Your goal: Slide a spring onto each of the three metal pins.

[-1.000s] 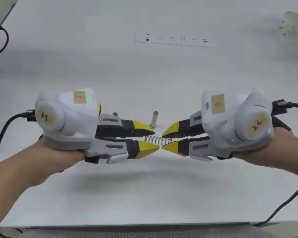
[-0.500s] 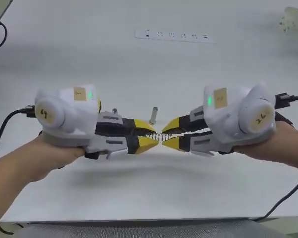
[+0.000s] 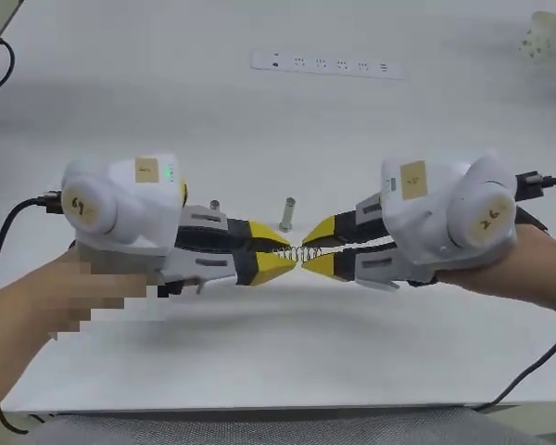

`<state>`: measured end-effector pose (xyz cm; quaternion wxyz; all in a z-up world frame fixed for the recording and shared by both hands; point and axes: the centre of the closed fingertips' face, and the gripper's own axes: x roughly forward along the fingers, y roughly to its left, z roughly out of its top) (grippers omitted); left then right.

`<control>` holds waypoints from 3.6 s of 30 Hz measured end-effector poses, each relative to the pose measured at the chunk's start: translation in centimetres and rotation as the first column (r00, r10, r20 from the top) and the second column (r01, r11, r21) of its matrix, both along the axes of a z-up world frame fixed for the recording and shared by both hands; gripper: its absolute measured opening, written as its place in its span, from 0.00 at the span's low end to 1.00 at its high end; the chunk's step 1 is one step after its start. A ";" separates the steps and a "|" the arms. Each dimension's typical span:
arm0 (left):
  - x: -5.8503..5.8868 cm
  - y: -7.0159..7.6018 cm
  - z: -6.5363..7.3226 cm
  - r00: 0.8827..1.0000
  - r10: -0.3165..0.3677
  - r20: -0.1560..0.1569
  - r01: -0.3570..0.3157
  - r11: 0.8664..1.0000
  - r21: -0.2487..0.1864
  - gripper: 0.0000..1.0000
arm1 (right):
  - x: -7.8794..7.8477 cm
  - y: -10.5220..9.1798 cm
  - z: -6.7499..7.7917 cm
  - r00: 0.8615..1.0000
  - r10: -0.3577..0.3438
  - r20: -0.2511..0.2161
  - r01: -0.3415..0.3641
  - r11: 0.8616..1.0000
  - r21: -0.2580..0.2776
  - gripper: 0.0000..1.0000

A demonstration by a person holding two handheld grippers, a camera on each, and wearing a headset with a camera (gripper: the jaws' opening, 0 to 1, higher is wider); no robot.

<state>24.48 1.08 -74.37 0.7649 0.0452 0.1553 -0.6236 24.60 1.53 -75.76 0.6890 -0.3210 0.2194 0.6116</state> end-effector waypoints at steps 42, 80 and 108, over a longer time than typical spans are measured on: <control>-0.2 0.6 0.5 1.000 -0.005 -0.030 0.005 1.000 -0.016 0.02 | -0.1 -0.5 1.7 0.993 -0.039 -0.108 0.051 0.993 0.108 0.07; -0.4 0.3 0.7 0.999 -0.023 0.026 0.024 1.000 -0.009 0.02 | -0.4 2.0 4.5 0.973 -0.062 -0.222 0.126 0.949 0.289 0.07; -0.5 0.1 1.2 1.000 -0.018 0.012 0.019 0.999 -0.043 0.02 | -0.6 3.5 5.6 0.980 -0.048 -0.192 0.117 0.923 0.365 0.07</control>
